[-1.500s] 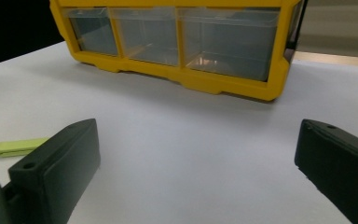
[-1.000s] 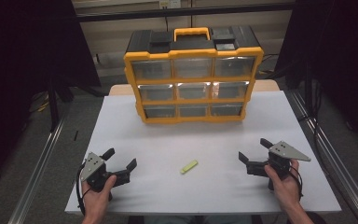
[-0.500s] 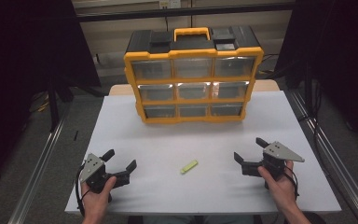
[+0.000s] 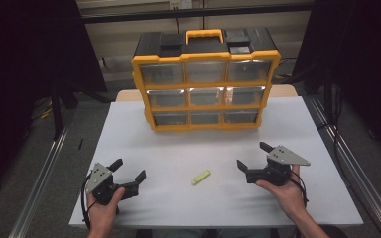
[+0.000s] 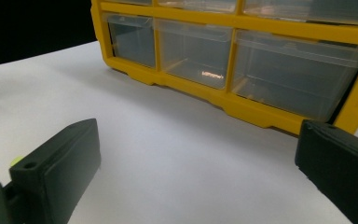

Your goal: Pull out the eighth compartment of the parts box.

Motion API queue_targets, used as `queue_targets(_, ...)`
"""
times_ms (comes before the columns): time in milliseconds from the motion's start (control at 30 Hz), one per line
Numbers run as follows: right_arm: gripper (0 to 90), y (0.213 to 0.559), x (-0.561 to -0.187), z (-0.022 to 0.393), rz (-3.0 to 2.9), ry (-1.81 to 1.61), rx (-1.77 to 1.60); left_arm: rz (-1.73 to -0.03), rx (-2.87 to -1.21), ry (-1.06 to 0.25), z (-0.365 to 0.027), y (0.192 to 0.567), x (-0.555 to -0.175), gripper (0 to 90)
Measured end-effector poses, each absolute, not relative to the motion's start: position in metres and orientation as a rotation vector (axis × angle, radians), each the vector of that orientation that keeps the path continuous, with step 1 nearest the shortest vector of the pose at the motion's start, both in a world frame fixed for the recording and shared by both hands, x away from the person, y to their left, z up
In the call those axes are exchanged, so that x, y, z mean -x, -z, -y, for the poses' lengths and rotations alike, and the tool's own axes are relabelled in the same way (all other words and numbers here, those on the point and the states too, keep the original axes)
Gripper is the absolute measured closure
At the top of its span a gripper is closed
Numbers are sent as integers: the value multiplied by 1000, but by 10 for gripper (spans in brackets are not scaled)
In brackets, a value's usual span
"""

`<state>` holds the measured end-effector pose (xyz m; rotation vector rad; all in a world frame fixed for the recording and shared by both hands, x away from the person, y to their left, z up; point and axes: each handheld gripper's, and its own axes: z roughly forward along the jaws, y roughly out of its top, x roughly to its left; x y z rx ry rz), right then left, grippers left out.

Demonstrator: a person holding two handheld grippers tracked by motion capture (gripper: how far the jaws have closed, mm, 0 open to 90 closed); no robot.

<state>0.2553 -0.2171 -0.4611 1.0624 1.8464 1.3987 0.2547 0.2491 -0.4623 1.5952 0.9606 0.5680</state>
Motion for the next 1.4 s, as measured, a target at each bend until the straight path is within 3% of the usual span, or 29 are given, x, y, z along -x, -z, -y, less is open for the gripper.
queue_targets(1400, 30, 428, -327, 149, -1949, -1330, -774, -970, -1571, -575, -252, 462, -255, 44)
